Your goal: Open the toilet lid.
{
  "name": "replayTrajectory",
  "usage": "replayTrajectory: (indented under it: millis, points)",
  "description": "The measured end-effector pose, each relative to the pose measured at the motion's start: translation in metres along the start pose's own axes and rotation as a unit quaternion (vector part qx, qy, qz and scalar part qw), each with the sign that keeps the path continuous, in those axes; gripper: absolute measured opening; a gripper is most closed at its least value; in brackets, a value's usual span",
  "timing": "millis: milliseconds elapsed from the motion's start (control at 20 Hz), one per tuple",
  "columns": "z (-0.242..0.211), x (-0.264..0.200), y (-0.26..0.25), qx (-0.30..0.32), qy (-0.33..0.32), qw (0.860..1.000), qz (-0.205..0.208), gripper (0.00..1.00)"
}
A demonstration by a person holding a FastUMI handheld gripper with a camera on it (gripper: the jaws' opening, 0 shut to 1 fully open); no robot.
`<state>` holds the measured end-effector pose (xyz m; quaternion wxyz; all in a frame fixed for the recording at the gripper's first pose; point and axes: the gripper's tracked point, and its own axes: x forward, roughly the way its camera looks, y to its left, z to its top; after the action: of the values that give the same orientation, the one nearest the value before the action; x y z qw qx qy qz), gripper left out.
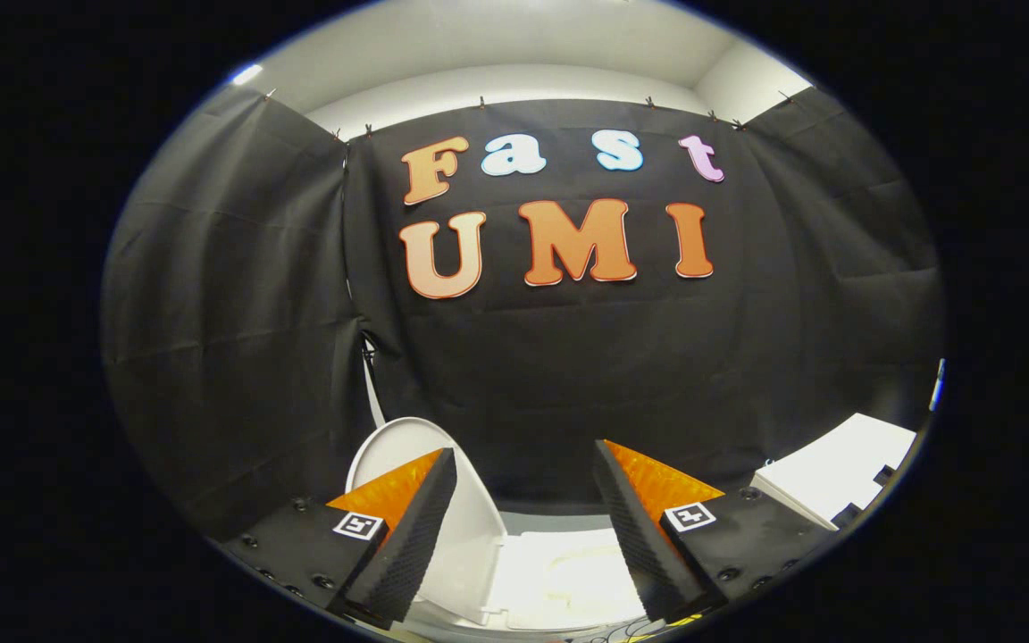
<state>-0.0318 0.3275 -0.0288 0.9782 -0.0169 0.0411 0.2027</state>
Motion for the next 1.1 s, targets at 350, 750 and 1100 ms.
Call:
replayTrajectory:
  millis: [350,750,1100]
  points:
    - [0.013,-0.002,-0.058,-0.007,-0.011,1.0,-0.028,0.99]
    - [0.016,-0.008,-0.108,0.009,-0.015,0.998,-0.061,0.98]
    - [0.016,-0.015,-0.132,0.001,-0.018,0.996,-0.084,0.98]
